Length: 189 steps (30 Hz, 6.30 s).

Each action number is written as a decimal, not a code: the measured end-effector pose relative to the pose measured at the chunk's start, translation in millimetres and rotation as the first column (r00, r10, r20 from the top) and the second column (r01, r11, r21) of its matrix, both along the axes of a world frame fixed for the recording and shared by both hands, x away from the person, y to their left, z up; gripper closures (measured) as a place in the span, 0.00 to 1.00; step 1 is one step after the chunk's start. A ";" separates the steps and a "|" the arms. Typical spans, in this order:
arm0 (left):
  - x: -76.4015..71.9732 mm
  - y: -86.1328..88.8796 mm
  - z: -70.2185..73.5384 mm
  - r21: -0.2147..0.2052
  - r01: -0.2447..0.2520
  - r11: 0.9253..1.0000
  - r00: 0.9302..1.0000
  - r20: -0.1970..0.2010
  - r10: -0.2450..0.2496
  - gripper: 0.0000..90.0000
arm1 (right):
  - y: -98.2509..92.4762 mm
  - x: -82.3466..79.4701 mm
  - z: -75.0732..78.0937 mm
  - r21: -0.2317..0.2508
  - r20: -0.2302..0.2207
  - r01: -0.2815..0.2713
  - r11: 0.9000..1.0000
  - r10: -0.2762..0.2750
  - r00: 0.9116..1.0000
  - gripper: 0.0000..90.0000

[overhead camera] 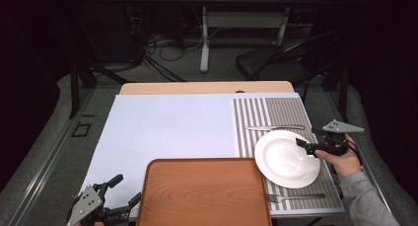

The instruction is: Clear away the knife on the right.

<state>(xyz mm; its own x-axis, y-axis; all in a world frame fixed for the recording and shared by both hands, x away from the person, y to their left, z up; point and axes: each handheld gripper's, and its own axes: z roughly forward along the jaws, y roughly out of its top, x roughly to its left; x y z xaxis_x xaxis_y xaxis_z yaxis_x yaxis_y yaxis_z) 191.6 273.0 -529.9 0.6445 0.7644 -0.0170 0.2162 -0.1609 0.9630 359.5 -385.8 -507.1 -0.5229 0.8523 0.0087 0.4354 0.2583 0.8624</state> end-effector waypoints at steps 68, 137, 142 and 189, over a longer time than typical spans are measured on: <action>2.3 1.4 -1.5 0.008 0.014 1.000 1.000 -0.010 -0.014 0.18 | 63.6 119.2 23.1 -0.508 -0.284 -0.309 0.804 0.183 0.941 0.27; 5.3 -0.9 -4.4 0.020 0.016 1.000 1.000 -0.028 -0.015 0.18 | 73.1 144.6 -2.7 -0.743 -0.443 -0.562 0.363 0.362 0.820 0.48; 5.3 -1.4 -4.5 0.020 0.015 1.000 0.999 -0.028 -0.015 0.18 | 73.8 146.0 -5.9 -0.741 -0.464 -0.580 0.339 0.365 0.807 0.50; 6.3 -1.5 -5.2 0.026 0.017 1.000 0.999 -0.033 -0.016 0.18 | 79.2 146.5 -19.0 -0.716 -0.503 -0.629 0.303 0.402 0.765 0.67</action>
